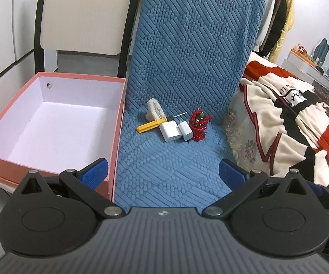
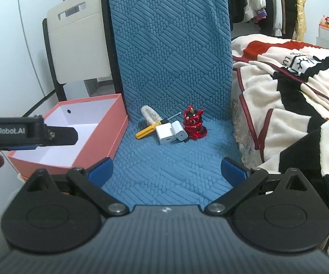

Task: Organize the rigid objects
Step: 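Move both tools toward the white chargers on the blue seat, then grasp the large white charger with the left tool while the right tool grasps the small white adapter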

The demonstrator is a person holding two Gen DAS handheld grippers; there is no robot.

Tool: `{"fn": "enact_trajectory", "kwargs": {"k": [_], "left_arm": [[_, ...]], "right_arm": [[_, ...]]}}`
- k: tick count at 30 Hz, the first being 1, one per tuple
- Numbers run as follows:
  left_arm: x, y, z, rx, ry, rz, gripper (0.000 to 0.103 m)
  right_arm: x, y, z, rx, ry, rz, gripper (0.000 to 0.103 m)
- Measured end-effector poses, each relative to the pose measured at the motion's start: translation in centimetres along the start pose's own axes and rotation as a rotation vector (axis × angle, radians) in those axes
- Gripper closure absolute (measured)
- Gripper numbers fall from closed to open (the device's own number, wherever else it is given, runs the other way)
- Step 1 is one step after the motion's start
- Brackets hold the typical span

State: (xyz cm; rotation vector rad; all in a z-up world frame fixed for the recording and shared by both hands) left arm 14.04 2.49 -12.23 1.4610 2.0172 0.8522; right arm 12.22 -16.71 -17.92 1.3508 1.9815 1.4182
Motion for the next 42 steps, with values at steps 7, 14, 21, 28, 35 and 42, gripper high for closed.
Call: {"fn": "enact_trajectory", "kwargs": {"k": [7, 14, 21, 28, 35, 42], "left_arm": [[-0.7, 0.1, 1.5, -0.001, 0.000, 0.000, 0.000], [-2.0, -1.3, 3.9, 0.054, -0.014, -0.005, 0.000], [-4.1, -1.4, 8.0, 0.054, -0.044, 0.030, 0.000], [-6.0, -1.1, 13.8, 0.066, -0.054, 0.062, 0.000], [-8.0, -0.1, 18.8, 0.064, -0.064, 0.096, 0.009], [-8.7, 1.4, 23.5, 0.120, -0.097, 0.064, 0.037]], "right_arm": [[-0.4, 0.1, -0.1, 0.000, 0.003, -0.038, 0.002], [-1.0, -0.5, 0.1, -0.010, -0.014, -0.066, 0.003], [-3.4, -1.3, 2.3, -0.010, -0.020, -0.035, 0.009], [-6.0, -2.0, 6.4, 0.006, -0.058, -0.004, 0.027], [-6.0, -1.3, 10.9, 0.020, -0.065, -0.078, 0.036], [-7.7, -0.4, 15.4, 0.031, -0.043, -0.041, 0.047]]}}
Point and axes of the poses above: each gripper's, at about its wrist camera, not at the fingertips, and z roughly the way its jaws point, x to its left, y to its top, the point moved 9 cm from there along z, roughly the way its jaws point, and after that the axes turned 15 degrees about y, right-handed, at the moved point
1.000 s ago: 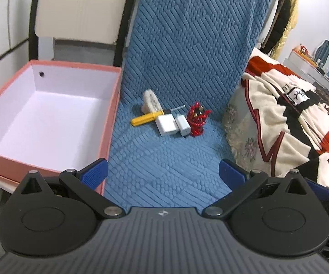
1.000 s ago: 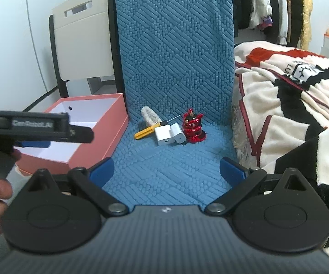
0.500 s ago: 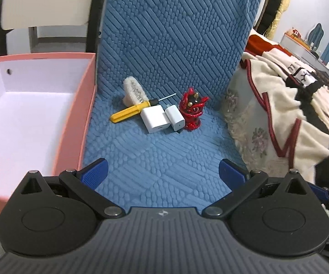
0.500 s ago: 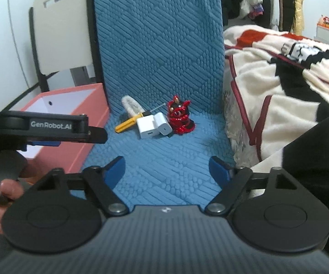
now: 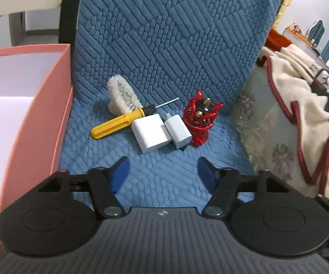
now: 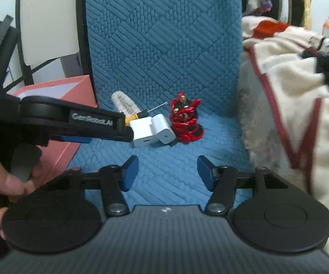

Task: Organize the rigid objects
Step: 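Grasp the large white charger with the left tool while the right tool grasps the small white adapter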

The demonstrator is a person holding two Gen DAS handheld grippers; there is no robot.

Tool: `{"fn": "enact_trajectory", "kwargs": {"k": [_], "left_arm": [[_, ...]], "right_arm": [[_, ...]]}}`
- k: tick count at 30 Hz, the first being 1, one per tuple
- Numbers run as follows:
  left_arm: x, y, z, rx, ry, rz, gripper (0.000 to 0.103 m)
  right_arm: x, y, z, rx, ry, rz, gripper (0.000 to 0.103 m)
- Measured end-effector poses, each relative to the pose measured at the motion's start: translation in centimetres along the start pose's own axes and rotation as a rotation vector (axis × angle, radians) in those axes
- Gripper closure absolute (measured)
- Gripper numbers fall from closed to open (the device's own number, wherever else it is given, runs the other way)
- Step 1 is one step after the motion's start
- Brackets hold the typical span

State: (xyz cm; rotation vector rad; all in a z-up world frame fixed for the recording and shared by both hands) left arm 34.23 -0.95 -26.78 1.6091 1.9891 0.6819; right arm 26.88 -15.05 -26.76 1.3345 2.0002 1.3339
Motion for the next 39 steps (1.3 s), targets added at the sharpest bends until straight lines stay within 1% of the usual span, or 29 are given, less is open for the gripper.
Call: {"fn": "enact_trajectory", "kwargs": {"k": [3, 5, 10, 11, 14, 17, 18, 21, 24, 26, 27, 28, 31, 32, 34, 36, 39], "left_arm": [[-0.3, 0.5, 2.0, 0.032, 0.003, 0.010, 0.041], [-0.3, 0.8, 3.3, 0.058, 0.005, 0.002, 0.045], [-0.1, 2.4, 5.8, 0.113, -0.005, -0.054, 0.046], [0.0, 2.6, 6.3, 0.124, -0.008, -0.068, 0.046], [0.2, 3.2, 8.0, 0.159, -0.008, -0.091, 0.046], [0.3, 3.4, 9.1, 0.193, -0.020, -0.122, 0.046], [0.3, 3.5, 9.4, 0.204, -0.026, -0.136, 0.046], [0.6, 3.7, 10.3, 0.223, -0.025, -0.164, 0.046], [1.0, 3.9, 10.8, 0.238, -0.023, -0.201, 0.046], [1.0, 4.1, 11.0, 0.238, -0.013, -0.199, 0.046], [1.0, 4.1, 11.1, 0.245, -0.013, -0.203, 0.046], [0.9, 4.1, 11.2, 0.251, -0.018, -0.209, 0.045], [0.5, 4.2, 11.4, 0.260, -0.018, -0.213, 0.044], [0.4, 4.2, 11.6, 0.260, -0.009, -0.209, 0.042], [0.1, 4.0, 11.7, 0.258, 0.001, -0.207, 0.036], [-0.5, 3.9, 11.8, 0.256, 0.006, -0.201, 0.034], [-1.2, 3.5, 12.1, 0.243, 0.017, -0.180, 0.032]], "right_arm": [[-0.1, 0.4, 1.9, 0.013, 0.002, -0.033, 0.047], [-0.4, 0.6, 3.2, 0.033, 0.041, -0.017, 0.048], [-1.7, 1.0, 6.2, 0.076, 0.053, -0.013, 0.048], [-1.8, 1.2, 6.8, 0.082, 0.045, -0.031, 0.048], [-1.7, 2.1, 8.6, 0.081, 0.005, -0.143, 0.049], [-1.4, 2.6, 10.4, 0.086, 0.024, -0.207, 0.052], [-1.3, 2.6, 10.9, 0.092, 0.029, -0.231, 0.057], [-1.1, 2.8, 12.1, 0.096, 0.011, -0.302, 0.058], [-1.3, 3.1, 12.9, 0.088, 0.025, -0.294, 0.058], [-1.5, 3.1, 13.7, 0.109, 0.014, -0.316, 0.060], [-1.7, 2.8, 14.2, 0.126, 0.000, -0.324, 0.071], [-2.0, 2.6, 14.5, 0.146, -0.006, -0.318, 0.072], [-2.8, 2.9, 14.4, 0.140, 0.001, -0.242, 0.072], [-3.2, 2.8, 14.1, 0.139, 0.002, -0.221, 0.073], [-3.4, 2.7, 13.7, 0.145, -0.003, -0.192, 0.073], [-3.5, 2.5, 13.3, 0.157, -0.010, -0.169, 0.073], [-3.6, 1.8, 12.1, 0.182, -0.049, -0.144, 0.073]]}}
Point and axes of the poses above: each gripper's, at about its wrist camera, not at the fingertips, and z roughly the way its jaws point, x to its left, y to its top, the point moved 9 cm from there along z, roughly the way its jaws point, and after that the axes turned 15 degrees about y, right-handed, at the moved point
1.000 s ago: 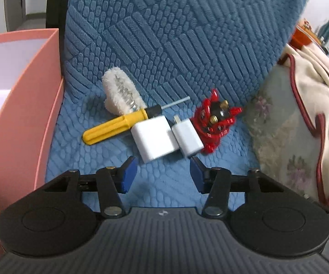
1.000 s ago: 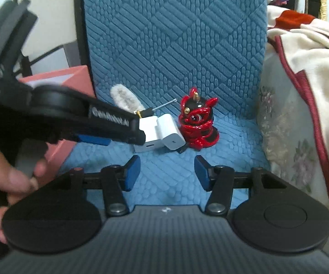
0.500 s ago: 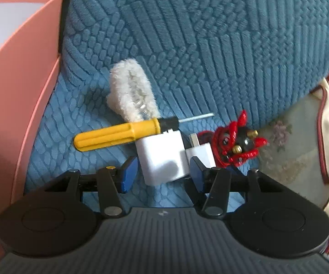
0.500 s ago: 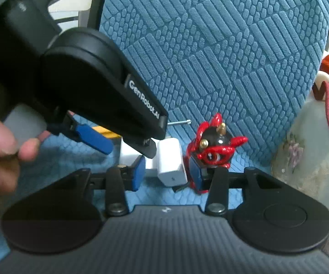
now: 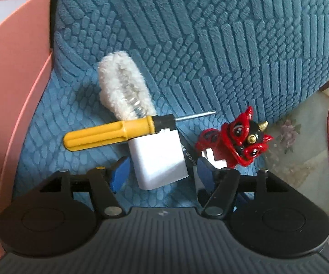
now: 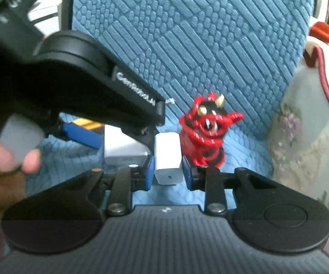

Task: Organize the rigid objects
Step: 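Grasp the large white charger with the left tool while the right tool grasps the small white adapter, then lift both chargers and carry them over the pink box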

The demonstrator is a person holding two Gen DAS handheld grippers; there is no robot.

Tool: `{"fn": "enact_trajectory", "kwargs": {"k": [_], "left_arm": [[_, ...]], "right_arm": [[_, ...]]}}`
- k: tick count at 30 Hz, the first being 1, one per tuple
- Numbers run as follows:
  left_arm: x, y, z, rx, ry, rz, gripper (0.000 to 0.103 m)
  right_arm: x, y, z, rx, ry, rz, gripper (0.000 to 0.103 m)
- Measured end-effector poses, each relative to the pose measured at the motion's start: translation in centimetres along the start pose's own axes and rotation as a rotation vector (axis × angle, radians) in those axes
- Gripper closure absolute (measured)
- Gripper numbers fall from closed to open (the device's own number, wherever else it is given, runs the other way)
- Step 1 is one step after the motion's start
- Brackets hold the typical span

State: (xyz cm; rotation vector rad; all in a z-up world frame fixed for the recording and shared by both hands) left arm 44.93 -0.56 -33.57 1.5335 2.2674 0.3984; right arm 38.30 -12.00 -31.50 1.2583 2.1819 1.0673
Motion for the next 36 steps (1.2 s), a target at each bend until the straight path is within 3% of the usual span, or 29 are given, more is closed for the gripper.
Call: {"fn": "enact_trajectory", "kwargs": {"k": [4, 12, 19, 36], "left_arm": [[-0.3, -0.3, 0.1, -0.016, 0.033, 0.025, 0.030], [-1.6, -0.6, 1.6, -0.082, 0.150, 0.080, 0.031], [-2.2, -2.2, 1.2, -0.075, 0.111, 0.084, 0.041], [1.3, -11.7, -4.6, -0.038, 0.052, 0.207, 0.042]], "right_arm": [[-1.0, -1.4, -1.1, 0.047, -0.034, 0.069, 0.073], [-2.3, -1.8, -2.1, 0.046, -0.050, 0.136, 0.073], [-2.5, -1.9, -2.8, 0.052, -0.030, 0.189, 0.073], [2.0, -5.3, -8.8, 0.031, 0.003, 0.302, 0.073]]}}
Point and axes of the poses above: each gripper's, at about its wrist camera, not at the fingertips, and z roughly the way its jaws point, x to its left, y to its top, the point moved 9 cm from there along z, roughly the way its jaws point, and after that the axes turned 15 degrees about y, right-handed, at the moved point
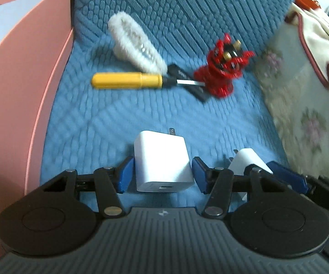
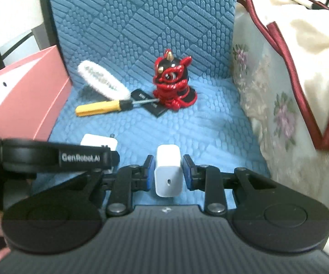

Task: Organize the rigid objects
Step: 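Lift both chargers and carry them over the pink box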

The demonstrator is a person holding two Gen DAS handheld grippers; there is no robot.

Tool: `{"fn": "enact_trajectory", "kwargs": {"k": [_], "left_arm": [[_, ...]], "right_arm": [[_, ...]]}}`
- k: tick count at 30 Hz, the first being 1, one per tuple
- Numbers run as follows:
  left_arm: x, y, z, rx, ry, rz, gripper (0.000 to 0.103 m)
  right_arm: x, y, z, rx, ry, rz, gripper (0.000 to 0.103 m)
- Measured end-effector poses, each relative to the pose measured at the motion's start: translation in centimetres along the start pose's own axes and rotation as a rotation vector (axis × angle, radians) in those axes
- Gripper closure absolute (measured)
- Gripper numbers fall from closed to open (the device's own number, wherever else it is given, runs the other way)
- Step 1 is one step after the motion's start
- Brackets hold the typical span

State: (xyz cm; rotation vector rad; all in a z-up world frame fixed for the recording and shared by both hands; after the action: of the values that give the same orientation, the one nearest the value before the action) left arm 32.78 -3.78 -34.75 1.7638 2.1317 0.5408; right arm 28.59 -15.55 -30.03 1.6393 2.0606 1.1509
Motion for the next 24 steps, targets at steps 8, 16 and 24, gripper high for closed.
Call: {"fn": "enact_trajectory", "kwargs": {"k": [8, 16, 24], "left_arm": [[2.3, -4.0, -3.5, 0.005, -0.018, -0.001, 0.042], [2.9, -4.9, -4.8, 0.003, -0.040, -0.011, 0.041], [2.3, -4.7, -3.8, 0.013, -0.028, 0.018, 0.041]], "right_arm": [[2.2, -3.8, -2.6, 0.030, 0.015, 0.007, 0.073], [2.3, -4.9, -2.7, 0.047, -0.016, -0.009, 0.067], [2.0, -4.6, -2.0, 0.027, -0.048, -0.051, 0.060]]}}
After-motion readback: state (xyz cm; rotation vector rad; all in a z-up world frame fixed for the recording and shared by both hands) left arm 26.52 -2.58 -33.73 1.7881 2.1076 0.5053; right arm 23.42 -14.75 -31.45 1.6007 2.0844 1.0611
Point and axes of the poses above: each gripper's, at about its wrist camera, not at the fingertips, and z roughly the way its jaws point, x to its left, y to its top, the point moved 9 cm from there along z, roughly the way its jaws point, and after that the axes turned 15 degrees about y, right-handed, at the moved point
